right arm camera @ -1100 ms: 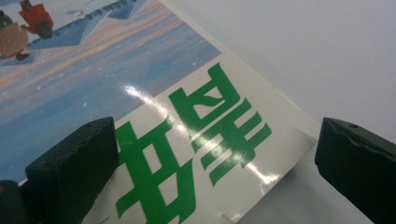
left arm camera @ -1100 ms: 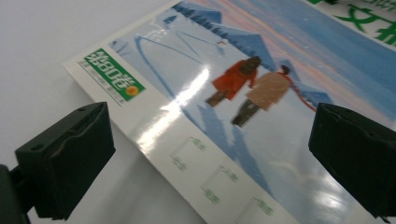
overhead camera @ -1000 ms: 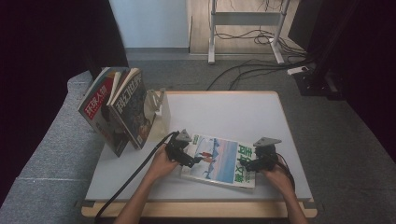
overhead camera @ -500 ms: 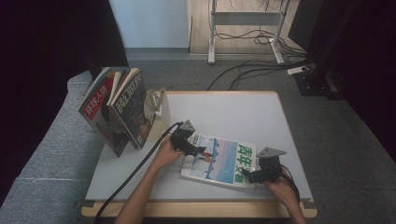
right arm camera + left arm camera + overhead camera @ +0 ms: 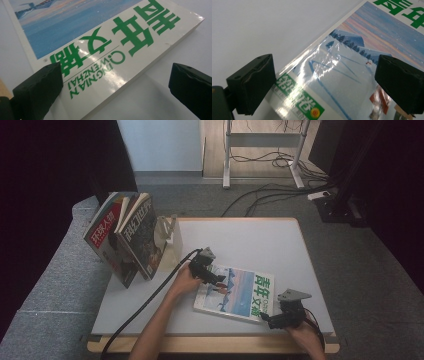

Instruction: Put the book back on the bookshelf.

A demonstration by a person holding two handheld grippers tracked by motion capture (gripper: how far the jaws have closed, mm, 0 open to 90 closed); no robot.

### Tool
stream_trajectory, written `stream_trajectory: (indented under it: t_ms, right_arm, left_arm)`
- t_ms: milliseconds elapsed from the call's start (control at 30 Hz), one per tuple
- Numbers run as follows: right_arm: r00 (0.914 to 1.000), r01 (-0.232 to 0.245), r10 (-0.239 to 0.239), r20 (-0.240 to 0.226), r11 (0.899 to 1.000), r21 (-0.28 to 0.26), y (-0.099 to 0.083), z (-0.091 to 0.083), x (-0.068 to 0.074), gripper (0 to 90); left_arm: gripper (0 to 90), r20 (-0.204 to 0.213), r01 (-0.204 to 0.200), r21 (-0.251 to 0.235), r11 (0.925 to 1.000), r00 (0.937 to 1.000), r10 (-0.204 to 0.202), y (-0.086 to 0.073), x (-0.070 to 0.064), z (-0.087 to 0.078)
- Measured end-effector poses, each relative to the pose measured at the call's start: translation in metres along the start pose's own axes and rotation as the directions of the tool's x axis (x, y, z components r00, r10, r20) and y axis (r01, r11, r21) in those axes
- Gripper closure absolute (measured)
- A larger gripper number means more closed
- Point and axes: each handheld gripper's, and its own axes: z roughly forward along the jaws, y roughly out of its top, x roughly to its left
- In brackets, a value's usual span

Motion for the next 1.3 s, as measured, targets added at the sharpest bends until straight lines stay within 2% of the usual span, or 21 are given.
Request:
stream_trajectory:
  t_ms: [33, 167, 367, 500, 633, 800, 967, 1200, 1300]
  right_arm:
    - [1.0000, 0.000, 0.000, -0.003, 1.000, -0.001, -0.001, -0.001, 0.001, 0.0]
    - [0.9999, 0.001, -0.001, -0.012, 1.000, -0.002, -0.005, -0.005, 0.004, 0.0]
    - [0.9995, 0.016, -0.016, -0.028, 1.000, 0.009, -0.006, -0.007, 0.009, 0.0]
    - [0.9990, 0.040, -0.039, -0.023, 0.999, 0.031, -0.008, -0.004, 0.011, 0.0]
    - [0.9991, 0.032, -0.032, -0.028, 0.999, 0.026, -0.009, -0.004, 0.009, 0.0]
    - [0.9986, -0.006, 0.007, -0.052, 1.000, 0.021, -0.012, -0.003, 0.003, 0.0]
    - [0.9994, -0.003, 0.004, -0.034, 1.000, 0.011, -0.013, -0.004, -0.001, 0.0]
    - [0.9994, 0.013, -0.013, 0.033, 1.000, 0.021, -0.010, -0.007, -0.013, 0.0]
    - [0.9988, 0.003, -0.004, 0.048, 1.000, 0.017, -0.010, -0.007, -0.019, 0.0]
  left_arm:
    - [3.2, -0.001, 0.000, -0.004, 1.0000, 1.0000, 0.000, 0.000, 0.000, 0.001]
    - [2.9, -0.009, -0.019, 0.029, 0.9994, 0.9998, 0.019, 0.003, 0.000, 0.008]
    - [2.4, 0.012, 0.001, 0.027, 0.9996, 0.9999, -0.001, 0.002, 0.004, 0.012]
    - [1.9, 0.016, 0.014, 0.019, 0.9997, 0.9998, -0.015, 0.001, 0.005, 0.014]
    - [1.9, 0.014, 0.018, 0.016, 0.9997, 0.9997, -0.018, 0.001, 0.005, 0.014]
    - [1.8, 0.013, 0.018, 0.029, 0.9994, 0.9997, -0.019, 0.000, 0.003, 0.012]
    - [1.8, 0.007, 0.027, 0.052, 0.9983, 0.9996, -0.028, -0.002, 0.000, 0.008]
    - [1.7, -0.001, 0.038, 0.056, 0.9978, 0.9993, -0.038, -0.012, -0.005, -0.002]
    - [1.7, -0.003, 0.043, 0.062, 0.9972, 0.9991, -0.043, -0.016, -0.007, -0.006]
